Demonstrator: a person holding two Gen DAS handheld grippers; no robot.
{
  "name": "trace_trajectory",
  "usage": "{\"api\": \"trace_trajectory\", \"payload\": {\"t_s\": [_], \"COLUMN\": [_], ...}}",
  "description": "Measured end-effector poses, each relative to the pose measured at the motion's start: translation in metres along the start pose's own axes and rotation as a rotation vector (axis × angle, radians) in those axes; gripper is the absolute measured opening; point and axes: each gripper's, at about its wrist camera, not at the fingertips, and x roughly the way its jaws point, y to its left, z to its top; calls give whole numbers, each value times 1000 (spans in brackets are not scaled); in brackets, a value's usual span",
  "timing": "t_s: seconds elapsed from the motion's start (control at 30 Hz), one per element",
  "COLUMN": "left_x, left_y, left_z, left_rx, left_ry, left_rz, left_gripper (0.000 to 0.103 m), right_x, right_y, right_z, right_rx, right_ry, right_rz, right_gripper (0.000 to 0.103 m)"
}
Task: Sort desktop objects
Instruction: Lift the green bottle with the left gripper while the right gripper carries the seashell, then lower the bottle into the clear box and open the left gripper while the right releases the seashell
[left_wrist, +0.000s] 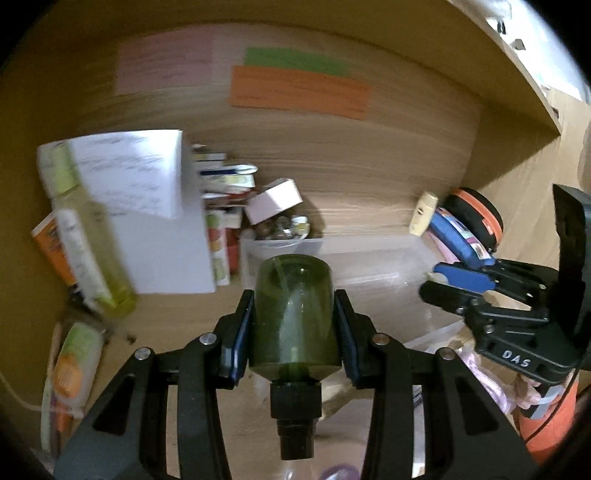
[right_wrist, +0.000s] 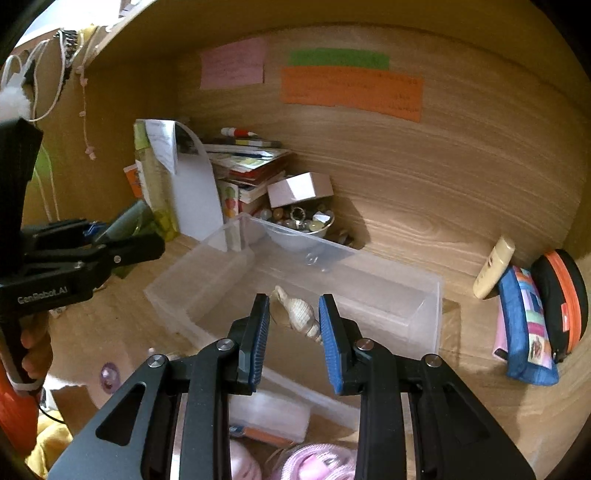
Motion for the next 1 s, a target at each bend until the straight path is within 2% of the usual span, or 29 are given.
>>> {"api": "trace_trajectory", "payload": {"t_s": [0.13, 0.53, 1.0], "left_x": [23, 80, 111], "left_y": [-7, -19, -38], "left_z": [11, 18, 15], "left_rx": [38, 126, 237], "left_ry": [60, 217, 364], "left_rz": [-33, -44, -70], "left_gripper": [41, 41, 41], "right_x": [10, 48, 74], "right_y": [-9, -30, -34], "right_z": [4, -3, -9], "right_rx": [-10, 25, 62], "right_ry": [17, 108, 200], "right_rz": [-6, 2, 18], "right_gripper": [25, 25, 25]}}
